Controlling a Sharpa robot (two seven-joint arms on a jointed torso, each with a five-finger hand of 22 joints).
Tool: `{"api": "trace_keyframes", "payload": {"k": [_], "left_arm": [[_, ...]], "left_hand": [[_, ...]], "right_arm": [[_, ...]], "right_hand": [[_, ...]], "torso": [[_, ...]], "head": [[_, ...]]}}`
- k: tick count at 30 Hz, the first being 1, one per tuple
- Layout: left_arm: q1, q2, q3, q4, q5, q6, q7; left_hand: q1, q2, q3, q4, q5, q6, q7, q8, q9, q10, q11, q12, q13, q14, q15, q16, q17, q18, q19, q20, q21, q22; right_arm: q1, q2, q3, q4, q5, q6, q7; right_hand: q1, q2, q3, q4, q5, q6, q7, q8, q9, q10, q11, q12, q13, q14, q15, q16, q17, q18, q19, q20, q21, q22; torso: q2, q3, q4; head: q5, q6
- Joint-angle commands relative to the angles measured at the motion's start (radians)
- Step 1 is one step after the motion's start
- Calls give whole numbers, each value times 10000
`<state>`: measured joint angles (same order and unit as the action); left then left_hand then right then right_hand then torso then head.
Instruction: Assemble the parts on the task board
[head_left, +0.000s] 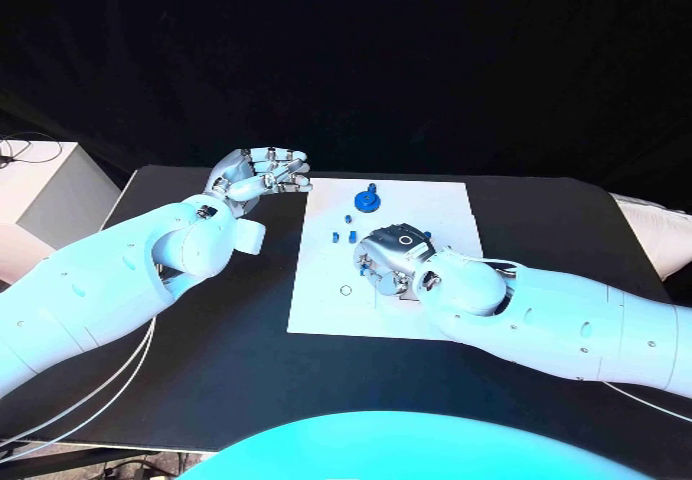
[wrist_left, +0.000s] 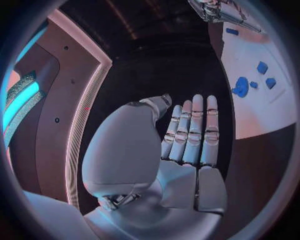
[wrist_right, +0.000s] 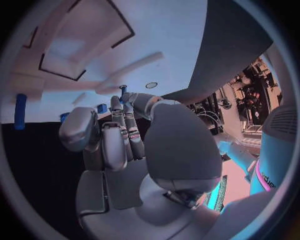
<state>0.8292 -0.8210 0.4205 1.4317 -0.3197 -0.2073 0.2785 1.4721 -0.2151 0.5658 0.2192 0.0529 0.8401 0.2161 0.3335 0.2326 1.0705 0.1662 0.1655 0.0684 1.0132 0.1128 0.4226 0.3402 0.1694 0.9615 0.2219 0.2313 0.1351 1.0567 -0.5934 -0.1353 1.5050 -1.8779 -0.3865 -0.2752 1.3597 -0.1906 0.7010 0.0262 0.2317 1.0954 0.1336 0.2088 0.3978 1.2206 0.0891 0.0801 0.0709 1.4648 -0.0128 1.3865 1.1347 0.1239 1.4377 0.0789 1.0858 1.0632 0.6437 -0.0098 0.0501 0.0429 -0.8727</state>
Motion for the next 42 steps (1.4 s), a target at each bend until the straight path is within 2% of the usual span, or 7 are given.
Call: {"api": "trace_keyframes", "payload": {"k": [1, 21, 26, 30, 34, 37, 42], "left_arm": [[12, 13, 8, 31, -21, 163, 36], [12, 2, 8, 33, -28, 160, 24], [12, 0, 8, 31, -28, 161, 11], [12, -6, 8, 28, -29, 166, -10], [12, -12, 8, 24, -30, 170, -20], [12, -13, 8, 23, -31, 174, -25], [12, -16, 8, 17, -31, 175, -27]], "left_hand": [[-19, -81, 6, 6, 7, -73, 193, 38, -12, -49, 13, 55, -9, -71, -3, 53, 16, 117, 63, 40, 4, -12], [-10, -82, 18, 20, 8, -147, 197, 145, -42, -96, 17, 102, -9, -134, 2, 112, 57, 121, 72, 49, -41, -41], [-10, -82, 18, 20, 8, -147, 197, 145, -42, -96, 17, 102, -9, -134, 2, 112, 57, 121, 72, 49, -41, -41], [-10, -82, 18, 20, 8, -147, 197, 145, -42, -96, 17, 102, -9, -134, 2, 112, 57, 121, 72, 49, -41, -41], [-10, -82, 18, 20, 8, -147, 197, 145, -42, -96, 17, 102, -9, -134, 2, 112, 57, 121, 72, 49, -41, -41], [-10, -82, 18, 20, 8, -147, 197, 145, -42, -96, 17, 102, -9, -134, 2, 112, 57, 121, 72, 49, -41, -41], [-10, -82, 18, 20, 8, -147, 197, 145, -42, -96, 17, 102, -9, -134, 2, 112, 57, 121, 72, 49, -41, -41]], "right_arm": [[-80, 39, -52, -84, -124, 329, -69], [-180, 79, -115, -109, -115, 388, 41], [-183, 54, -117, -109, -51, 190, 118], [-184, 9, -117, -89, -13, -51, 158], [-184, -47, -118, -63, 1, -286, 113], [-184, -105, -118, -42, 2, -453, 47], [-184, -184, -117, -9, -4, -609, -29]], "right_hand": [[6, 80, 85, 0, 9, 56, -17, 28, 0, 271, -233, 34, 2, 298, -79, 62, 8, -158, 21, -31, 51, 9], [-52, 45, 99, -2, -8, 31, -8, 45, 23, 268, -225, 3, -3, 296, -76, 64, 0, -151, 10, -28, 16, -21], [-268, -270, -37, -10, -39, -334, 135, -87, 7, -21, -98, -164, -49, 282, 23, 70, -5, -161, -17, 32, -19, -29], [-510, -730, -350, 52, 91, -833, 220, -389, -117, -689, 51, -196, -84, 196, 155, -48, -289, -99, -144, 146, -343, -318], [-477, -901, -871, 65, 51, -1231, 186, -661, -251, -1346, 77, -154, -80, 54, 173, -313, -794, 41, -370, 189, -1023, -946], [-84, -730, -2100, 142, 0, -1819, 327, -1086, -507, -1978, 154, -107, -70, -55, 222, -610, -1306, 140, -483, 221, -1694, -1545], [647, -371, -3591, 504, 29, -2124, 336, -1352, -806, -2403, 195, -32, -61, -78, 253, -792, -1563, 193, -439, 247, -2162, -1938]], "torso": [[8, -5, 20], [-1, 3, 1], [-6, 0, 0], [-4, 0, 1], [-6, 2, -7], [-12, 2, -12], [-7, 3, -4]], "head": [[7, 1], [24, 1], [20, 1], [12, 1], [2, 1], [-12, 1], [-40, 1]]}}
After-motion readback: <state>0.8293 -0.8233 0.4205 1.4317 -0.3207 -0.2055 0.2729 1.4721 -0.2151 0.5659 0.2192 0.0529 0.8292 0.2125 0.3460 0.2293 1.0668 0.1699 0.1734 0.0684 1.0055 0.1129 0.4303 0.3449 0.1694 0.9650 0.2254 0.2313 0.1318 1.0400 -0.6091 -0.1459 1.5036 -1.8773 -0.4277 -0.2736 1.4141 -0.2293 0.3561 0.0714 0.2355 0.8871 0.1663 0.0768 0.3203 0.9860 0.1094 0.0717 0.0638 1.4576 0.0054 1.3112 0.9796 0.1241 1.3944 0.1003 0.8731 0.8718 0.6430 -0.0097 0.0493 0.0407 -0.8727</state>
